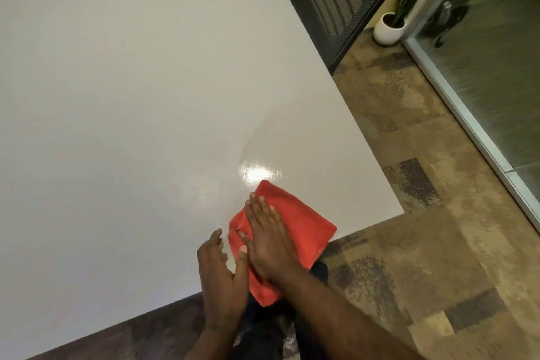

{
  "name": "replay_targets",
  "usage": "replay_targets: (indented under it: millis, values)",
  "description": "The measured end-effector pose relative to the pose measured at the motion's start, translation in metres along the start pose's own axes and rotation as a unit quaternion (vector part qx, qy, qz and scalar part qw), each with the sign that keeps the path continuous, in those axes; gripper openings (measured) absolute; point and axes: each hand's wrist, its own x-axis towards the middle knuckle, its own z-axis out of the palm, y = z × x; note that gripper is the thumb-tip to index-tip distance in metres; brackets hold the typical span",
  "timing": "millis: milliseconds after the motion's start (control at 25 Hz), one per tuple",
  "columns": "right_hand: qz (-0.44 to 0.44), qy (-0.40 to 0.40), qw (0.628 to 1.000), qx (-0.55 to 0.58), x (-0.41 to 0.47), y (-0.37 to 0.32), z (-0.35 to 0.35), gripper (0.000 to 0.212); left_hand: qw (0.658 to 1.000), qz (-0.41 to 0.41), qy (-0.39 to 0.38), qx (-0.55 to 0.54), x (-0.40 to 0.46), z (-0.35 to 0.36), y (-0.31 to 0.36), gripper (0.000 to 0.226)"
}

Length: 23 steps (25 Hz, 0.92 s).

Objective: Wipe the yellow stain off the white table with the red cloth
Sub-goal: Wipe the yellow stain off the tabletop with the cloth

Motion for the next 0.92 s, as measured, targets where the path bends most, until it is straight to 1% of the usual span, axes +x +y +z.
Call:
replay_targets:
  millis: [80,200,320,400,440,480,520,600,640,680,720,800,880,920]
  values:
    - [0.025,0.012,0.999,0.045,-0.004,-0.004,0.002,0.063,0.999,-0.045,-0.026,-0.014,-0.006,-0.001,0.004,0.047]
    - [0.063,0.007,0.990,0.128,-0.009,-0.007,0.002,0.064,0.995,-0.074,-0.050,-0.049,-0.006,0.000,0.011,0.033]
    - [0.108,-0.040,0.963,0.244,-0.009,-0.011,-0.011,0.068,0.990,-0.108,-0.073,-0.053,-0.005,-0.002,0.015,0.038]
    - [0.130,-0.058,0.934,0.327,-0.011,-0.009,-0.026,0.069,0.990,-0.098,-0.095,-0.028,-0.007,-0.002,0.017,0.042]
    - [0.132,-0.052,0.926,0.351,-0.014,-0.004,-0.034,0.067,0.990,-0.092,-0.103,-0.017,-0.008,-0.002,0.018,0.047]
    - [0.129,-0.028,0.928,0.347,-0.020,0.003,-0.042,0.063,0.990,-0.091,-0.107,-0.014,-0.010,-0.002,0.020,0.052]
    - [0.125,0.009,0.941,0.313,-0.026,0.014,-0.050,0.058,0.989,-0.096,-0.107,-0.017,-0.012,-0.001,0.022,0.057]
    - [0.115,0.082,0.969,0.201,-0.038,0.040,-0.065,0.050,0.990,-0.107,-0.091,-0.018,-0.016,0.003,0.025,0.062]
    - [0.119,0.092,0.976,0.156,-0.044,0.051,-0.071,0.052,0.991,-0.110,-0.081,-0.013,-0.018,0.005,0.026,0.062]
    - [0.130,0.072,0.980,0.130,-0.048,0.060,-0.077,0.059,0.991,-0.111,-0.071,-0.006,-0.021,0.007,0.027,0.060]
    - [0.131,0.032,0.984,0.115,-0.052,0.066,-0.081,0.068,0.992,-0.110,-0.062,0.003,-0.023,0.009,0.029,0.058]
    - [0.098,-0.040,0.991,0.082,-0.055,0.072,-0.080,0.081,0.992,-0.110,-0.051,0.026,-0.024,0.014,0.032,0.050]
    - [0.061,-0.060,0.994,0.071,-0.056,0.074,-0.074,0.084,0.992,-0.118,-0.036,0.038,-0.027,0.020,0.037,0.044]
    - [0.046,-0.059,0.995,0.065,-0.055,0.076,-0.070,0.079,0.991,-0.123,-0.027,0.038,-0.029,0.023,0.039,0.042]
